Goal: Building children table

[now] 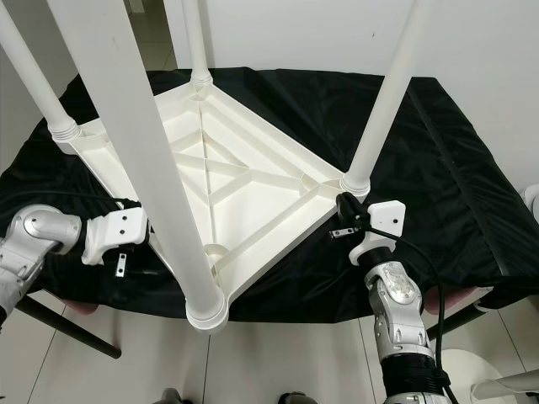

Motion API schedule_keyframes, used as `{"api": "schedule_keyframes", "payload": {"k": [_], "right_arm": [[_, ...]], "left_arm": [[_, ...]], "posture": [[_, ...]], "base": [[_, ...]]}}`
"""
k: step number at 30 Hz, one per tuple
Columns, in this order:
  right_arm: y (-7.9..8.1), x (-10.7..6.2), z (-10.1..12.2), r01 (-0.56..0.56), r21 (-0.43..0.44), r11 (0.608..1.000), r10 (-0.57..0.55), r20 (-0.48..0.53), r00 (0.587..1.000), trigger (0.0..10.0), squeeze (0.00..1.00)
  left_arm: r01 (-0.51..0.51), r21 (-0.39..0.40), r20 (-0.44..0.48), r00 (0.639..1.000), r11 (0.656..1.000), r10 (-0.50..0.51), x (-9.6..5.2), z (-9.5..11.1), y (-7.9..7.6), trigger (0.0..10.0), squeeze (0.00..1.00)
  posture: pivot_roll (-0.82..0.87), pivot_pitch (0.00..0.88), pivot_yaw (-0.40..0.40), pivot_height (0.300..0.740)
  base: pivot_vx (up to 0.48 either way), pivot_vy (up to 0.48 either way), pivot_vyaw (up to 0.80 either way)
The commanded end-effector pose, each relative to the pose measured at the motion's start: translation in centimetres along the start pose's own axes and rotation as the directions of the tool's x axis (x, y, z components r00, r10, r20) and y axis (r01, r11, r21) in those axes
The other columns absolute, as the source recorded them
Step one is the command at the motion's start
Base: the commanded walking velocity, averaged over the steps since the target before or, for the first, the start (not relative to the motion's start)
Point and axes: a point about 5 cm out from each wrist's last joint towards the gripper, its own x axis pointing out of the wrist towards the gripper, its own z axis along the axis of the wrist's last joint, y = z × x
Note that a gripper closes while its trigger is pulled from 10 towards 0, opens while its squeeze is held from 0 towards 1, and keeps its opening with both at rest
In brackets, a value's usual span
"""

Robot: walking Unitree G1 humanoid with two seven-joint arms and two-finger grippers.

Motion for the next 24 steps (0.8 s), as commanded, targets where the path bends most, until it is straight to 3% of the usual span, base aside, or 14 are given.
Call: {"api": "schedule_keyframes", "payload": {"k": [1,8,18,19,21,22,23,24], "right_arm": [[0.2,0.0,-0.3,0.002,0.003,1.000,-0.002,-0.009,1.000,10.0,0.00],[0.4,0.1,-0.4,0.000,0.007,1.000,0.000,-0.007,1.000,10.0,0.00],[0.6,0.1,-0.5,0.007,0.011,1.000,-0.007,-0.009,1.000,10.0,0.00],[0.5,0.1,-0.5,0.009,0.010,1.000,-0.009,-0.009,1.000,10.0,0.00],[0.5,0.1,-0.5,0.012,0.009,1.000,-0.011,-0.008,1.000,10.0,0.00],[0.5,0.1,-0.4,0.016,0.008,1.000,-0.015,-0.006,1.000,10.0,0.00],[0.5,0.1,-0.4,0.016,0.008,1.000,-0.015,-0.006,1.000,10.0,0.00],[0.4,0.0,-0.4,0.019,0.008,1.000,-0.019,-0.006,1.000,10.0,0.00]], "left_arm": [[0.072,0.008,-0.042,0.997,0.997,-0.071,0.0,-0.6,-0.6,10.0,0.00],[0.065,0.056,-0.075,0.995,0.996,-0.061,0.4,-1.0,-0.6,10.0,0.00],[0.117,0.077,-0.037,0.993,0.990,-0.115,2.3,-0.4,-1.1,10.0,0.00],[0.120,0.078,-0.034,0.992,0.990,-0.118,2.4,-0.4,-1.1,8.5,0.00],[0.122,0.081,-0.032,0.992,0.989,-0.119,2.5,-0.4,-1.0,8.5,0.00],[0.122,0.085,-0.019,0.993,0.989,-0.120,2.7,-0.2,-1.0,2.6,0.00],[0.122,0.085,-0.019,0.993,0.989,-0.120,2.7,-0.2,-1.0,2.6,0.00],[0.117,0.076,0.000,0.993,0.990,-0.118,3.0,0.0,-1.0,0.0,0.00]], "posture": [[0.00,0.079,0.056,0.740],[0.01,0.076,0.061,0.740],[0.00,0.092,0.074,0.740],[0.00,0.093,0.076,0.740],[0.00,0.093,0.076,0.740],[0.00,0.098,0.080,0.740],[0.00,0.098,0.080,0.740],[0.00,0.099,0.079,0.740]], "base": [[0.000,0.000,0.00],[0.000,0.000,0.00],[0.000,0.000,0.00],[0.000,0.000,0.00],[0.000,0.000,0.00],[0.000,0.000,0.00],[0.000,0.000,0.00],[0.000,0.000,0.00]]}}
